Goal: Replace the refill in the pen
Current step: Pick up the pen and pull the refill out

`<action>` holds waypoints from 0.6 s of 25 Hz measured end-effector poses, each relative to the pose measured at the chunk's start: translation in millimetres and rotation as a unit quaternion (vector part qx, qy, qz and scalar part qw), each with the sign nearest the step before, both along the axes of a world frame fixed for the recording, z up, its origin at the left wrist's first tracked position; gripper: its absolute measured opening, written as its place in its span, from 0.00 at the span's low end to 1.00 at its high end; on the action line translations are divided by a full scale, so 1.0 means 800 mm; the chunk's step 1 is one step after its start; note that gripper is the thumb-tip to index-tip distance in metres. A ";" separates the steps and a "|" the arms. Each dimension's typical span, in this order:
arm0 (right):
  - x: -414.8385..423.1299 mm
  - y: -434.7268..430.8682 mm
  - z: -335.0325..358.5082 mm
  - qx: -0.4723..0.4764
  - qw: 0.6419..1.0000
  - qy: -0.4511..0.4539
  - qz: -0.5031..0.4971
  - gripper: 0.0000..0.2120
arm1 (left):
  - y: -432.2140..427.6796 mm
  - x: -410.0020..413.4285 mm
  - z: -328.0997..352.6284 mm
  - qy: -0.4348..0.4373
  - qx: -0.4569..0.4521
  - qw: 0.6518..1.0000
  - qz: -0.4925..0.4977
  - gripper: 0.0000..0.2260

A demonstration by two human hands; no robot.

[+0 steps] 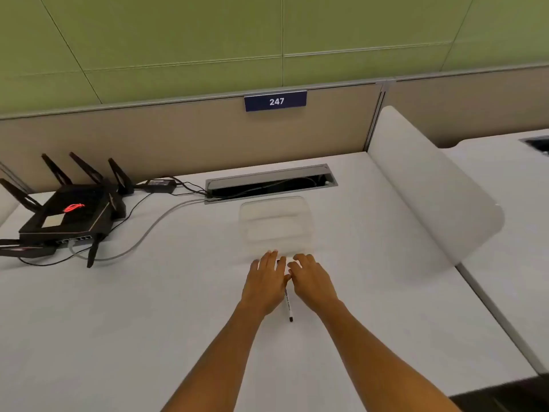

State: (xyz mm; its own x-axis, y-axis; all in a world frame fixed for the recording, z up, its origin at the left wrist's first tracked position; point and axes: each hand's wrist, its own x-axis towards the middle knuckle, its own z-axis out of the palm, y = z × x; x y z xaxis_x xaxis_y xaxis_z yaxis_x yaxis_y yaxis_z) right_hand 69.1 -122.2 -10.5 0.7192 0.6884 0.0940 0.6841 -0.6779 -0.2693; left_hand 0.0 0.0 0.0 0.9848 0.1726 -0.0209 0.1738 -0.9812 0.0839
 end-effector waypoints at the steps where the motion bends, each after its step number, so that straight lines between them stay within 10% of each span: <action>1: -0.001 0.000 -0.004 -0.020 1.000 0.010 0.000 0.13 | -0.002 -0.001 -0.004 0.010 -0.003 1.000 -0.008 0.21; 15: -0.037 0.024 -0.022 -0.068 0.973 0.184 -0.124 0.14 | -0.021 -0.024 -0.022 0.079 -0.117 0.989 0.033 0.12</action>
